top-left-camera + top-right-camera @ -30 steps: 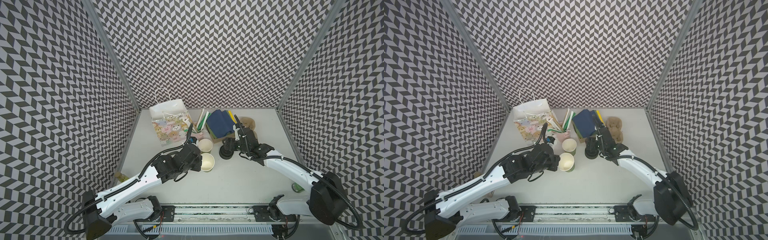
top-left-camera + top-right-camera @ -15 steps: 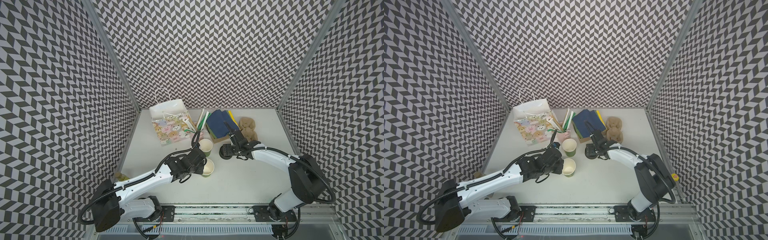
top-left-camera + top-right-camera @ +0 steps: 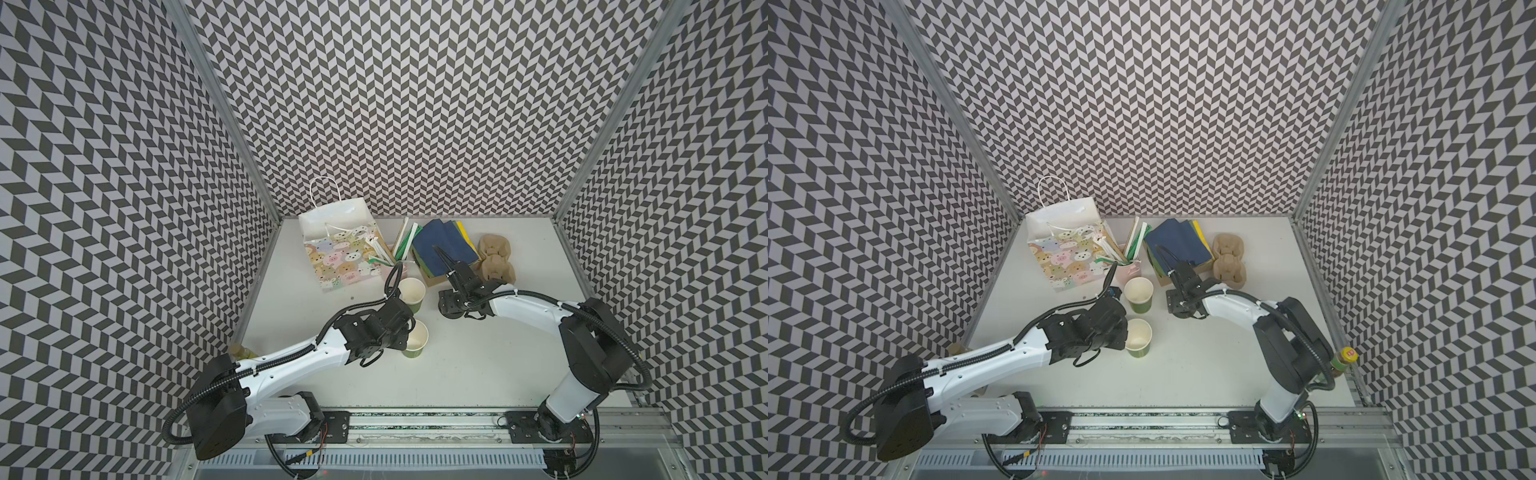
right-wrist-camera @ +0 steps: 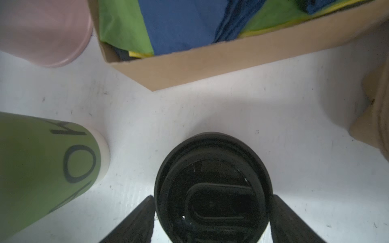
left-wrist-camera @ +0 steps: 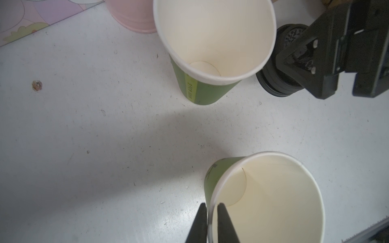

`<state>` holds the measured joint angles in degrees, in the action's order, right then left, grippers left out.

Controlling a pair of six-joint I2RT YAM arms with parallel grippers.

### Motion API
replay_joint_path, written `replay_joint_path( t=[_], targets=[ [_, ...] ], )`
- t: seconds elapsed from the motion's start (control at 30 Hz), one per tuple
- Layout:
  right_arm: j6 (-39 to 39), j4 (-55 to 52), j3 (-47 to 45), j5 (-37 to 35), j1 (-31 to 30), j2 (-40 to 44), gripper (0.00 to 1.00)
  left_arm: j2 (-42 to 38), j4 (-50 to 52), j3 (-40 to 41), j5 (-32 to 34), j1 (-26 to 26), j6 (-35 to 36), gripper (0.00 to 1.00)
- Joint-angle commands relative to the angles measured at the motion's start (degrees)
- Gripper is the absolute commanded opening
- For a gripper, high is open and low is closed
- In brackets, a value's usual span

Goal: Pack a coffee takeout order
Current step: Place the coffee cup at the bottom-center of the table, then pick up the lid from the lid.

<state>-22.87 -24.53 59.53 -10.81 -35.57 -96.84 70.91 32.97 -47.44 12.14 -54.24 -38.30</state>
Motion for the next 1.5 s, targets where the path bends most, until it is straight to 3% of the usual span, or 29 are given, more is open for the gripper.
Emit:
replay_joint_path(
  t=[0.0,0.2,0.37,0.67,1.07,1.2,1.3,1.47],
  targets=[
    [0.57,-0.42,1.46,-2.13,-0.37,-0.5,0.8,-0.4,-0.9,-0.17,1.17,-0.1,-0.03,0.18],
    [0.64,-0.32,1.56,-1.7,-0.54,-1.02,0.71,-1.81,1.0,-2.17,2.67,0.1,0.73,0.31],
    [0.72,-0.59,1.64,-1.76,-0.8,-1.51,0.73,-3.81,2.6,-4.0,4.22,0.86,1.3,0.36],
    [0.41,-0.69,1.38,-1.78,-0.81,-1.42,0.76,-7.19,5.64,-7.49,7.07,1.2,1.98,0.38],
    [0.37,-0.69,1.12,-2.01,-0.81,-2.53,0.73,-11.34,7.6,-11.04,11.32,2.56,4.23,0.4],
    [0.6,-1.31,1.37,-2.25,-0.81,-1.93,0.64,-12.83,7.4,-12.08,12.26,4.05,6.13,0.48],
    [0.56,-2.19,1.69,-3.24,-0.81,-1.06,0.63,-14.47,6.57,-12.41,12.15,6.24,8.32,0.59],
    [0.72,-3.43,2.25,-3.67,-0.81,1.3,0.61,-17.66,4.14,-11.56,12.68,11.44,11.88,0.65]
  ],
)
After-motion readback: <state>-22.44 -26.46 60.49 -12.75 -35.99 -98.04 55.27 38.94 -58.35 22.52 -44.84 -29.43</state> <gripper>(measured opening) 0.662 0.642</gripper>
